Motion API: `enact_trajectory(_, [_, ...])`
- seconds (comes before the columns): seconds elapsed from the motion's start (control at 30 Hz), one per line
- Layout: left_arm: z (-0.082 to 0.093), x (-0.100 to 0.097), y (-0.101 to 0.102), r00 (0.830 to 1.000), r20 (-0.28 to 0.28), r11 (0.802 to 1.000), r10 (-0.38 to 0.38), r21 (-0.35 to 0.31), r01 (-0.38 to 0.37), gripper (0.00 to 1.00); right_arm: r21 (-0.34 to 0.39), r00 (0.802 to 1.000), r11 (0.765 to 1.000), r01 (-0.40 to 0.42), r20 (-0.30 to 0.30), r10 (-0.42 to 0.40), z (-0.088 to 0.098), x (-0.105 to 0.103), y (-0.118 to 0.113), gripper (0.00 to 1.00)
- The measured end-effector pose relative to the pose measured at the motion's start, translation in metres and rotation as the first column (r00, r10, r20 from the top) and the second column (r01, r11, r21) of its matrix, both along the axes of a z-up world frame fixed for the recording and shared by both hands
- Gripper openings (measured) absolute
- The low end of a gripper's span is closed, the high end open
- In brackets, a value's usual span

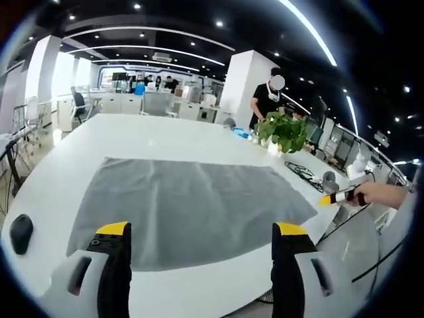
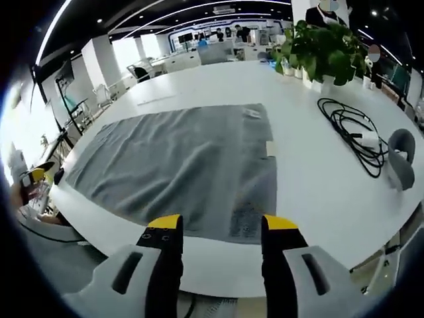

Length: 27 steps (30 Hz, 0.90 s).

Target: Fold the towel on the table until its edges align and the towel forms a compact rectangular stack.

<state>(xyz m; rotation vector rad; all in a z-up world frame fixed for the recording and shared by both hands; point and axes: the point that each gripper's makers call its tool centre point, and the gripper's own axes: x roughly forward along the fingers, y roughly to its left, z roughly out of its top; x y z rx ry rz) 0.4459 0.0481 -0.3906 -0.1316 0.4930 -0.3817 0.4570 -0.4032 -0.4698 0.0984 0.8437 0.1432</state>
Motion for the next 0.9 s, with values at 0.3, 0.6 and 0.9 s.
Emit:
enact_trajectory(0.3, [-0.003,-0.001,-0.001,1.0,-0.01,1.0,-0.013,-0.001,0.013,0.89,-0.075,0.999,0.997,-0.015,-0.053,0.011,-0.018,0.006,-0.012,0.41])
enact_trajectory(0.6, [-0.002,0.0,0.001,1.0,-0.013,1.0,-0.008,0.004,0.008,0.89,-0.071,0.995,0.997,0.019,-0.101,-0.026,-0.035,0.003,-0.028,0.41])
enact_trajectory(0.9, [-0.007,-0.001,0.004,0.999,-0.031,1.0,-0.007,0.01,0.008,0.89,-0.046,0.993,0.998,0.043,-0.108,-0.048,-0.037,0.001,-0.027,0.29])
